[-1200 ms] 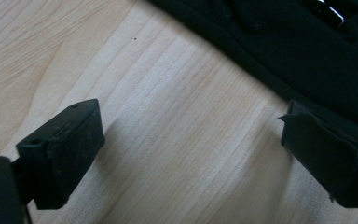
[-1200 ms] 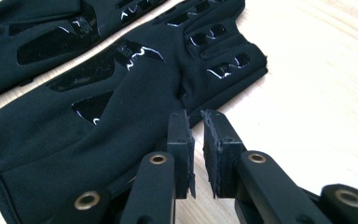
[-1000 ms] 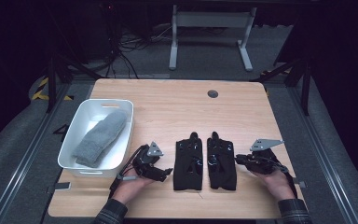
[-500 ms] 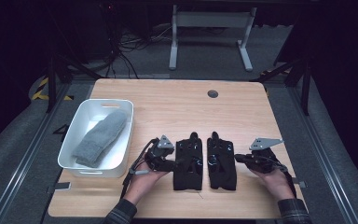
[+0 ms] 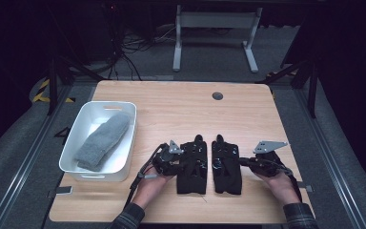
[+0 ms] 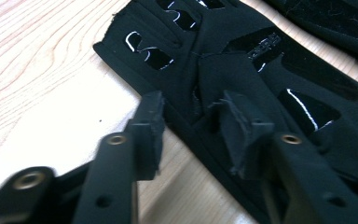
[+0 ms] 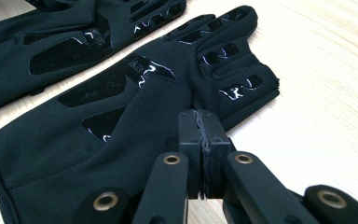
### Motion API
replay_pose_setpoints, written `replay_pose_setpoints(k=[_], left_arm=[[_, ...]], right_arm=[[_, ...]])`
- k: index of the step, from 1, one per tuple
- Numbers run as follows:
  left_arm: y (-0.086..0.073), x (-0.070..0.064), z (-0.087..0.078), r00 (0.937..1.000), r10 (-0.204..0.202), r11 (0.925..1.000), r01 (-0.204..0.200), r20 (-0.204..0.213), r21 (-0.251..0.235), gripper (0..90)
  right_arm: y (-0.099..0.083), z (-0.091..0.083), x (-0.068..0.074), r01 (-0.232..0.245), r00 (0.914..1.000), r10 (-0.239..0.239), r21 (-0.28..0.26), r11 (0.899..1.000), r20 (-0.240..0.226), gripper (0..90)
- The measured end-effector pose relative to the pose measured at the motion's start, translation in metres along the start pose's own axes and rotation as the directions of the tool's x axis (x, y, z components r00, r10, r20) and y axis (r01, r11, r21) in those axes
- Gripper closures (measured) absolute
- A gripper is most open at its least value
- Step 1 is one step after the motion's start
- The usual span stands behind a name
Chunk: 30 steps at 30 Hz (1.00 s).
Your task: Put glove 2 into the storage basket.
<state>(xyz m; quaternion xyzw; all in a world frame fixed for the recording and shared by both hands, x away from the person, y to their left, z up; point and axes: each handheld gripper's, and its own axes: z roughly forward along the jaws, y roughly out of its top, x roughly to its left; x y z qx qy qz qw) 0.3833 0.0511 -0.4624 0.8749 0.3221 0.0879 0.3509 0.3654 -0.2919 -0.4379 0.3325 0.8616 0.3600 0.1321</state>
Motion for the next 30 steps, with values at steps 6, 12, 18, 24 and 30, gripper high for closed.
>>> replay_pose_setpoints(k=[6,12,18,24,30], left_arm=[[0.002,-0.004,0.001,0.9999,-0.015,0.9999,0.015,-0.006,0.008,81.1],[0.003,0.000,-0.001,0.9969,-0.076,0.9971,0.076,0.021,0.001,84.6],[0.007,0.007,-0.009,0.9875,-0.135,0.9893,0.139,0.081,-0.044,85.5],[0.010,0.011,-0.013,0.9790,-0.162,0.9829,0.171,0.123,-0.067,85.6],[0.017,0.012,-0.020,0.9764,-0.161,0.9790,0.177,0.144,-0.101,85.7]], right_arm=[[0.001,0.003,0.001,0.003,1.0000,-0.003,0.006,1.000,-0.003,89.7],[0.001,0.009,-0.001,-0.002,1.0000,0.002,0.016,1.000,-0.005,89.8],[0.000,0.018,-0.003,-0.002,0.9999,0.002,0.056,0.998,-0.017,90.0],[0.001,0.020,-0.001,0.005,0.9998,-0.004,0.057,0.998,-0.022,90.0],[0.003,0.024,0.004,0.020,0.9995,-0.019,0.057,0.998,-0.027,90.0]])
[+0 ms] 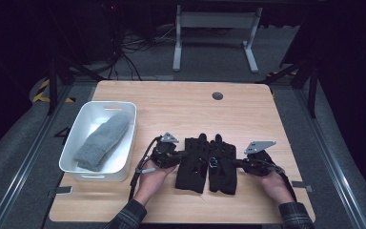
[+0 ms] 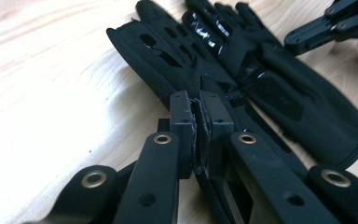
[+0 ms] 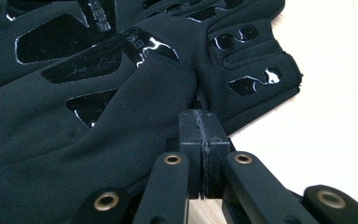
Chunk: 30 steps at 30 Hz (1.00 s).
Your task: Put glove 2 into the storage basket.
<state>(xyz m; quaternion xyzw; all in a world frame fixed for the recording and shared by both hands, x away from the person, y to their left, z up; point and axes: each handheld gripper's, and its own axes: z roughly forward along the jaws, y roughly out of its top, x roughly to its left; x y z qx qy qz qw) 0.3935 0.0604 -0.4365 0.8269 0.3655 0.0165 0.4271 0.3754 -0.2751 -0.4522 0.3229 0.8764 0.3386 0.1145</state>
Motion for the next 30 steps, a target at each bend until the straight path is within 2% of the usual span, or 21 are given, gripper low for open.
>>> replay_pose_setpoints(k=[8,14,18,20,24,30], left_arm=[[0.006,-0.001,-0.005,0.9986,-0.009,0.9994,0.011,0.053,-0.032,85.9],[0.015,-0.003,-0.012,0.9971,0.011,0.9983,-0.007,0.075,-0.058,86.1],[0.018,-0.004,-0.015,0.9941,0.001,0.9974,0.006,0.109,-0.072,86.2],[0.018,-0.004,-0.015,0.9937,0.004,0.9975,0.004,0.112,-0.071,86.1],[0.018,-0.003,-0.013,0.9938,-0.018,0.9977,0.025,0.110,-0.063,86.1],[0.020,-0.002,-0.011,0.9897,-0.031,0.9968,0.041,0.140,-0.069,86.1]], right_arm=[[0.001,0.001,0.001,0.001,1.0000,-0.001,0.001,1.000,-0.002,90.0],[0.005,0.005,0.005,0.015,0.9998,-0.015,0.003,1.000,-0.010,90.0],[0.007,0.006,0.006,0.016,0.9998,-0.016,0.003,1.000,-0.009,90.0],[0.008,0.008,0.007,0.021,0.9997,-0.021,0.003,1.000,-0.009,90.0],[0.010,0.010,0.009,0.029,0.9995,-0.028,0.004,1.000,-0.012,90.0],[0.012,0.012,0.011,0.030,0.9994,-0.030,0.001,1.000,-0.018,90.0]])
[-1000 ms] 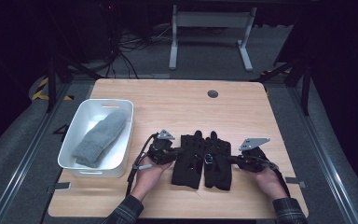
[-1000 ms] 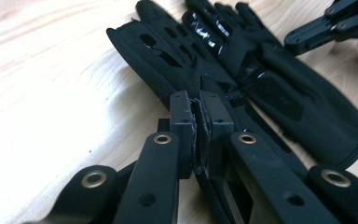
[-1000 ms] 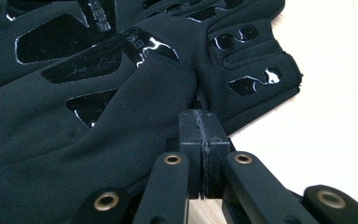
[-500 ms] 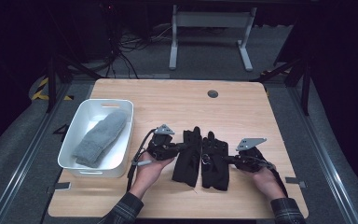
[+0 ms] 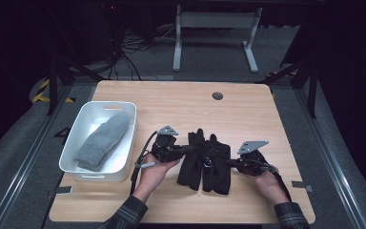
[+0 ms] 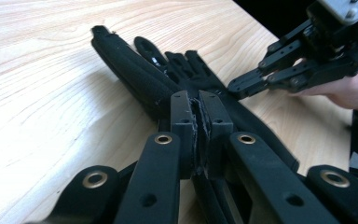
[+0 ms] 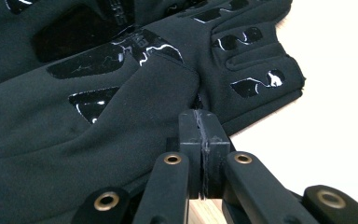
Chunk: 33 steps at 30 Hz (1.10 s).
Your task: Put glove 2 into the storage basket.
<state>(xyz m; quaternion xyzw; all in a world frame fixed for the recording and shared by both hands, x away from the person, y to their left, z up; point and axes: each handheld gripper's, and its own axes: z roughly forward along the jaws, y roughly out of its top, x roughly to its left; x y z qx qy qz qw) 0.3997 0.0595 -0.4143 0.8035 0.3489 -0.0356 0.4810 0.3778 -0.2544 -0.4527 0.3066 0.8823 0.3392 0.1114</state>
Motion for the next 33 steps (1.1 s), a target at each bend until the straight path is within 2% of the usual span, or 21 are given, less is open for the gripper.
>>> replay_pose_setpoints(k=[3,10,20,26,33], left_arm=[[0.002,0.000,0.001,0.9999,-0.003,1.0000,0.003,0.010,0.000,86.1],[0.009,-0.005,0.002,0.9993,0.023,0.9997,-0.023,0.030,0.009,86.1],[0.011,-0.008,0.013,0.9986,0.022,0.9996,-0.022,0.049,0.017,86.0],[0.009,-0.013,0.022,0.9984,0.036,0.9984,-0.038,0.045,0.042,86.0],[0.006,-0.018,0.032,0.9969,0.055,0.9959,-0.059,0.055,0.068,85.4]], right_arm=[[0.003,0.003,0.003,0.011,0.9999,-0.011,-0.002,1.000,-0.007,90.0],[0.010,0.011,0.009,0.022,0.9994,-0.022,-0.006,1.000,-0.025,90.0],[0.020,0.021,0.021,0.036,0.9982,-0.037,-0.014,0.999,-0.048,90.0],[0.029,0.031,0.030,0.055,0.9962,-0.057,-0.020,0.998,-0.066,90.0],[0.030,0.033,0.032,0.058,0.9958,-0.059,-0.023,0.998,-0.070,90.0]])
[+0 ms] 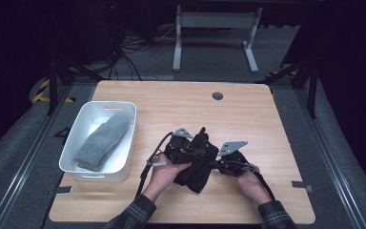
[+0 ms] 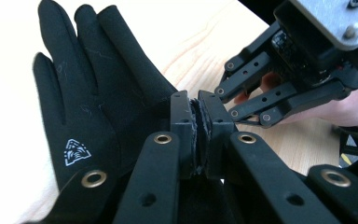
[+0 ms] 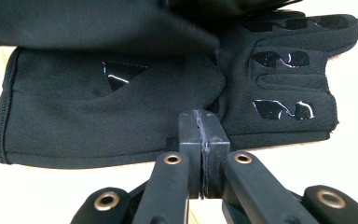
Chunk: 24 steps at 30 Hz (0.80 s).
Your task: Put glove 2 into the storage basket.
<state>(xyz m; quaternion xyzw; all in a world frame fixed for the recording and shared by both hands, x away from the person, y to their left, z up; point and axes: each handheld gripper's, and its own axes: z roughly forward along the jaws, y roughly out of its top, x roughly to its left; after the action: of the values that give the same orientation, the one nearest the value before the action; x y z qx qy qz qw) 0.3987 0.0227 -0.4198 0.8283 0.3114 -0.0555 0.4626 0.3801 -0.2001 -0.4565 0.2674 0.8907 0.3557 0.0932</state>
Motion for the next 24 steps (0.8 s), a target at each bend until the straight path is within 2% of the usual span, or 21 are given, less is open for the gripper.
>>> replay_pose_setpoints(k=[2,3,5,7,9,11,12,13,14,15,16,20,24], left_arm=[[-0.001,-0.001,0.002,1.0000,0.004,1.0000,-0.004,0.003,-0.001,84.9],[-0.002,0.000,0.002,0.9994,-0.003,0.9998,0.003,0.034,-0.021,82.7],[-0.001,-0.001,0.001,0.9993,0.011,0.9997,-0.010,0.034,-0.022,78.9],[-0.001,-0.003,0.000,0.9994,0.016,0.9997,-0.015,0.031,-0.021,78.8],[-0.002,-0.004,-0.002,0.9992,0.027,0.9996,-0.027,0.029,-0.011,81.4],[-0.004,-0.008,-0.001,0.9984,0.053,0.9985,-0.053,0.019,0.017,88.2],[-0.004,-0.008,-0.001,0.9984,0.053,0.9985,-0.053,0.019,0.017,89.3],[-0.005,-0.010,0.000,0.9981,0.059,0.9978,-0.060,0.014,0.029,89.3],[-0.006,-0.012,0.002,0.9978,0.065,0.9972,-0.066,0.013,0.037,89.5],[-0.007,-0.013,0.004,0.9973,0.073,0.9961,-0.074,0.010,0.049,89.6],[-0.008,-0.015,0.006,0.9966,0.082,0.9948,-0.082,0.007,0.060,89.6],[-0.013,-0.020,0.018,0.9948,0.101,0.9893,-0.101,0.007,0.104,89.6],[-0.019,-0.021,0.032,0.9946,0.101,0.9838,-0.103,0.020,0.147,89.6]], right_arm=[[0.000,0.000,0.000,0.000,1.0000,0.000,0.000,1.000,0.000,90.0],[0.000,-0.001,0.000,0.002,1.0000,-0.002,-0.003,1.000,-0.004,90.0],[-0.001,-0.005,-0.001,0.001,1.0000,-0.001,-0.002,1.000,0.007,89.9],[-0.003,-0.008,-0.003,-0.006,0.9999,0.006,-0.008,1.000,0.012,89.8],[-0.007,-0.017,-0.008,-0.023,0.9989,0.024,-0.023,0.999,0.041,87.7],[-0.016,-0.033,-0.020,-0.063,0.9943,0.067,-0.053,0.997,0.083,80.2],[-0.016,-0.033,-0.020,-0.063,0.9943,0.067,-0.053,0.997,0.083,80.2],[-0.019,-0.038,-0.024,-0.079,0.9910,0.084,-0.060,0.995,0.104,76.4],[-0.027,-0.047,-0.032,-0.109,0.9843,0.118,-0.076,0.991,0.131,69.0],[-0.031,-0.051,-0.036,-0.118,0.9803,0.129,-0.082,0.990,0.150,63.5],[-0.031,-0.051,-0.036,-0.118,0.9803,0.129,-0.082,0.990,0.150,63.5],[-0.047,-0.061,-0.053,-0.167,0.9591,0.184,-0.094,0.981,0.215,46.5],[-0.057,-0.065,-0.065,-0.212,0.9393,0.236,-0.119,0.970,0.249,37.3]])
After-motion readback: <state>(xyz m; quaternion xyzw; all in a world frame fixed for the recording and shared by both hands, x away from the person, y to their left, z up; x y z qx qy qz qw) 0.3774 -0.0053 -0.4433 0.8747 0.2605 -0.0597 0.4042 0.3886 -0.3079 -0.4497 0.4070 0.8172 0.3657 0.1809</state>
